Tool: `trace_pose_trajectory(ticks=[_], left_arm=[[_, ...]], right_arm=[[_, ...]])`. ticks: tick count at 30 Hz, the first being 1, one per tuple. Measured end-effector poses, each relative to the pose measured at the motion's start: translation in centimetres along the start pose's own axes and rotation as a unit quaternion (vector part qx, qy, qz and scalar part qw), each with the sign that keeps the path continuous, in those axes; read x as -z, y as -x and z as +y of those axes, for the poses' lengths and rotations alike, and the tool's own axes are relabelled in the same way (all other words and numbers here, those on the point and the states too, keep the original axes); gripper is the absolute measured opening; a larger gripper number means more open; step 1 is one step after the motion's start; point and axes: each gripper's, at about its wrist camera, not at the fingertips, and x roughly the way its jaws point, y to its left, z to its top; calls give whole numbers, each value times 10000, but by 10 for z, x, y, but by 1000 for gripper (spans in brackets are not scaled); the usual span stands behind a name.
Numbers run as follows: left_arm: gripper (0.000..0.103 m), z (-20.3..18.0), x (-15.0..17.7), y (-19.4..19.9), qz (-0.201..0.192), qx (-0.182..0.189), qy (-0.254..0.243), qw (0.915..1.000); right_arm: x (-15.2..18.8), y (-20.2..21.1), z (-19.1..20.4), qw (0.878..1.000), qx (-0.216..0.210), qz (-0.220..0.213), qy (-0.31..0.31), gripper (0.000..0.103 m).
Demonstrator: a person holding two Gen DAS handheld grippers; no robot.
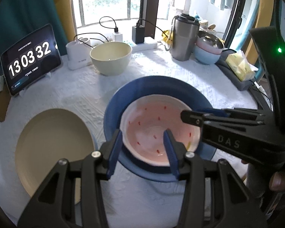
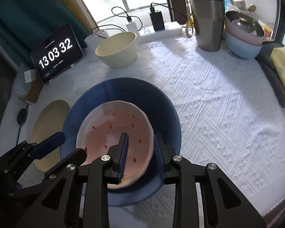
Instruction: Organize plates and bowls
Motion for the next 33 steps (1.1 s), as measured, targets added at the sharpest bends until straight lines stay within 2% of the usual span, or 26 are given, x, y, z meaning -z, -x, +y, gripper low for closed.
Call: trace_pose_trajectory(ticks=[11, 33], left_arm=[[47, 9, -7, 4, -112, 47, 119, 9999], [47, 30, -31, 21, -485, 71, 228, 9985]], right_arm=[[-2, 6, 1, 10000, -25, -68, -58, 30], [-22, 20, 23, 9993, -36, -299, 222, 30]])
